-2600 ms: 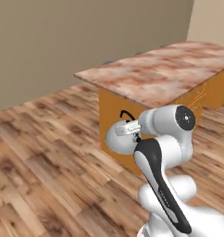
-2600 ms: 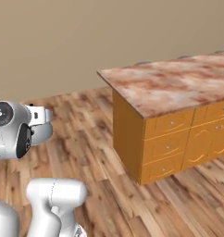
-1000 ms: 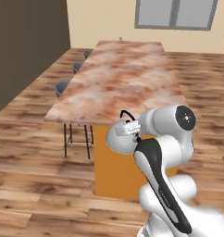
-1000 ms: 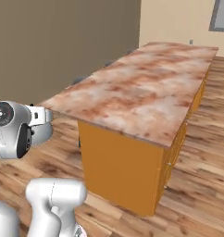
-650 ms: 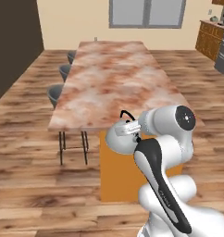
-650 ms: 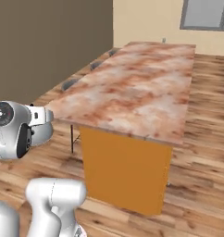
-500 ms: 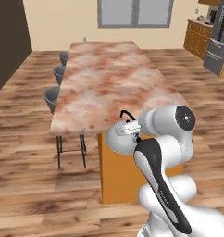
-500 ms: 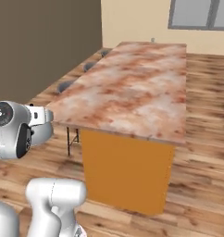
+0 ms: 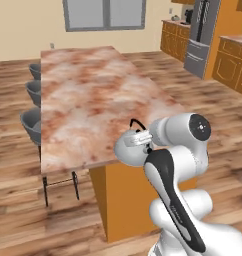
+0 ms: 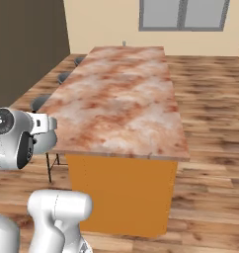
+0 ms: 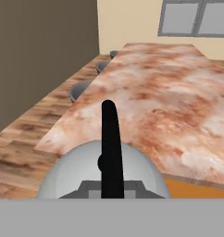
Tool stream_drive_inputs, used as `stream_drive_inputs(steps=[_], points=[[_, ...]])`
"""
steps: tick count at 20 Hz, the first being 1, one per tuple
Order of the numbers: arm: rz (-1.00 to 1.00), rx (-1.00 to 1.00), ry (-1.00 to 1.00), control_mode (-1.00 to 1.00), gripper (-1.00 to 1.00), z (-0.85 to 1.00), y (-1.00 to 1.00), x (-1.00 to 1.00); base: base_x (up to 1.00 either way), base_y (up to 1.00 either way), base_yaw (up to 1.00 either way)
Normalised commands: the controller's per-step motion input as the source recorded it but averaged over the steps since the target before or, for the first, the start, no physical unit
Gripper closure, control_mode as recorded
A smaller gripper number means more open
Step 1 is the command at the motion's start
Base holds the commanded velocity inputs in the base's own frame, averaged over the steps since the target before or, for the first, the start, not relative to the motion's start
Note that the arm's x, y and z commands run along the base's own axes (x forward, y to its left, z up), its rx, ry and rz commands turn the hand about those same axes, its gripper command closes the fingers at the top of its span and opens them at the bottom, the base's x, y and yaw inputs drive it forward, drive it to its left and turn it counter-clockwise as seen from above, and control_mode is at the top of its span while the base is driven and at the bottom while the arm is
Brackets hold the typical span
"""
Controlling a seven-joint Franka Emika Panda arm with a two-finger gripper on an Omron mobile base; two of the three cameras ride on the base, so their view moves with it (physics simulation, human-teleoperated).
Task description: The kettle is done boiling. Turn off the stove, then wait for 300 timesteps before moving the kettle to the dining table.
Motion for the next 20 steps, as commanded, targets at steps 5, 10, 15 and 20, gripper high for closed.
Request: stream_drive_inputs(steps=[5,10,15,20], points=[[0.0,0.0,0.0,1.0,1.0,0.0,0.0,0.0,0.57,0.39,-0.35],[0.0,0.0,0.0,1.0,1.0,0.0,0.0,0.0,0.41,0.6,-0.33],[0.0,0.0,0.0,1.0,1.0,0.0,0.0,0.0,0.33,0.76,-0.26],[0.0,0.0,0.0,1.0,1.0,0.0,0.0,0.0,0.05,0.1,-0.01]])
